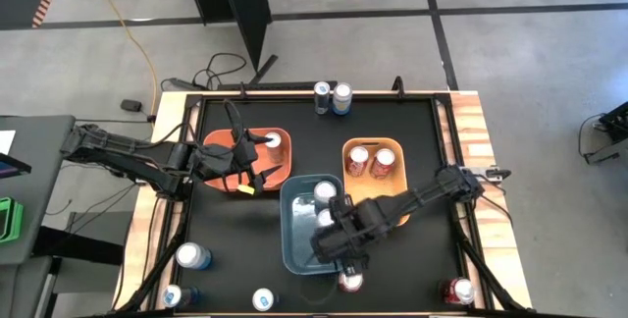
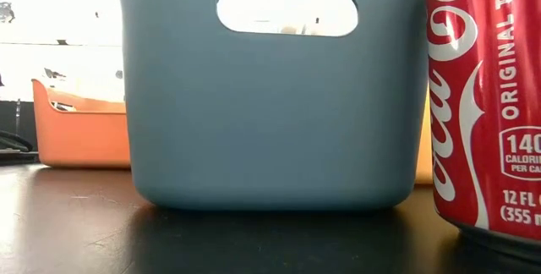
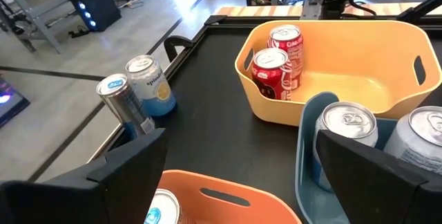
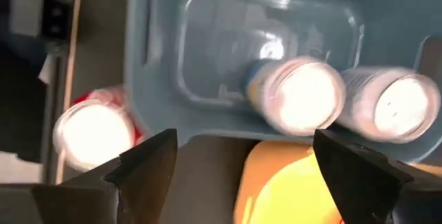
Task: Sort soda cans
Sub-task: Put the left red-white soda can into the yellow bin
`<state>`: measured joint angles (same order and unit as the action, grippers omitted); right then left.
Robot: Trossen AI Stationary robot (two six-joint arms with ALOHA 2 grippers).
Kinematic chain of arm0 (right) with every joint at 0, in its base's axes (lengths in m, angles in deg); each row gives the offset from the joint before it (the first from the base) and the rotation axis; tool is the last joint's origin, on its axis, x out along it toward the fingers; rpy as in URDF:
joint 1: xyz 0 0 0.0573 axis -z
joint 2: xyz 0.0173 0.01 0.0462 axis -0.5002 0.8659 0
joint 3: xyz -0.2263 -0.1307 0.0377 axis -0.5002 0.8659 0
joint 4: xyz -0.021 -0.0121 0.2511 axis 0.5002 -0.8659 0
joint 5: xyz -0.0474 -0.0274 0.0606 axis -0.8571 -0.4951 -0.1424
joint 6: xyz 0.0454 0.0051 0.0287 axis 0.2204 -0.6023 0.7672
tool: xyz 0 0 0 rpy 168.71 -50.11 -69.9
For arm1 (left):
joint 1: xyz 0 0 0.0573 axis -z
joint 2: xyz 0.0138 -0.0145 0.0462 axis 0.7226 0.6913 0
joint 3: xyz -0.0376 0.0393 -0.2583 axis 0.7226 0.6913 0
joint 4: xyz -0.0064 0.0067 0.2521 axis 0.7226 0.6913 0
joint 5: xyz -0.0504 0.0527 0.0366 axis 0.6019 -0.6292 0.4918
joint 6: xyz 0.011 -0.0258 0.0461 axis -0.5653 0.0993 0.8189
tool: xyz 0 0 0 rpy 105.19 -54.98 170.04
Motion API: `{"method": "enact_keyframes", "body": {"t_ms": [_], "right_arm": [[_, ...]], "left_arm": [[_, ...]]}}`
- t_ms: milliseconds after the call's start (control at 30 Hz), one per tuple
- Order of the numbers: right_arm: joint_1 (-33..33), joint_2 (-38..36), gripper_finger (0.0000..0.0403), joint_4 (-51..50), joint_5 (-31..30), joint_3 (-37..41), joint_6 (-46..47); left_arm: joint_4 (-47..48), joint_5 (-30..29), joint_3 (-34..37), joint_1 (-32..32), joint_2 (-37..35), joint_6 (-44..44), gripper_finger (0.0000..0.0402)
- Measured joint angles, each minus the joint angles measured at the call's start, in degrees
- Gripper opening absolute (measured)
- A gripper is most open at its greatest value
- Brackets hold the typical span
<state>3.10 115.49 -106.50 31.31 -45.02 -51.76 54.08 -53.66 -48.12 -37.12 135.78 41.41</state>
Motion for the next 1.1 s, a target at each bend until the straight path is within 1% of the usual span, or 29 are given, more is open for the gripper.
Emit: {"method": "enact_keyframes", "body": {"t_ms": [167,400,533,633,667,767,867,933,967,1033,1100], "right_arm": [[-4.5,-0.8,0.0354,0.0,0.0,0.2,7.6],[-12.3,-1.7,0.0354,1.3,0.0,0.2,22.2],[-15.5,-1.7,0.0354,5.8,0.0,2.1,28.6],[-16.9,-1.6,0.0354,6.9,0.0,3.3,31.9],[-17.2,-1.6,0.0354,6.1,0.0,3.7,33.3],[-18.6,-1.6,0.0354,-0.3,0.5,4.2,38.4],[-20.7,-2.8,0.0354,0.4,1.3,6.2,40.6],[-21.9,-3.1,0.0354,-0.1,1.3,6.2,43.9],[-22.7,-3.4,0.0354,0.0,0.8,6.2,44.8],[-24.3,-3.7,0.0354,0.1,-2.4,6.2,46.6],[-24.9,-3.7,0.0354,0.0,-4.8,6.2,48.3]], "left_arm": [[0.0,0.0,0.0,0.0,0.0,-0.8,0.0366],[0.0,0.2,0.0,0.0,0.1,-2.0,0.0366],[0.0,0.2,0.0,0.0,0.1,-2.6,0.0366],[0.1,0.3,0.0,0.0,0.1,-3.0,0.0366],[0.1,0.3,0.0,0.0,0.1,-3.1,0.0366],[0.1,0.3,0.0,0.0,0.1,-3.3,0.0366],[0.0,0.3,0.0,0.0,0.1,-3.3,0.0366],[0.0,0.2,0.0,0.0,0.1,-3.3,0.0366],[0.0,0.2,0.0,0.0,0.1,-3.3,0.0366],[-0.5,0.5,0.0,0.0,0.5,-3.1,0.0366],[-1.5,2.1,0.0,0.0,1.3,-2.8,0.0366]]}}
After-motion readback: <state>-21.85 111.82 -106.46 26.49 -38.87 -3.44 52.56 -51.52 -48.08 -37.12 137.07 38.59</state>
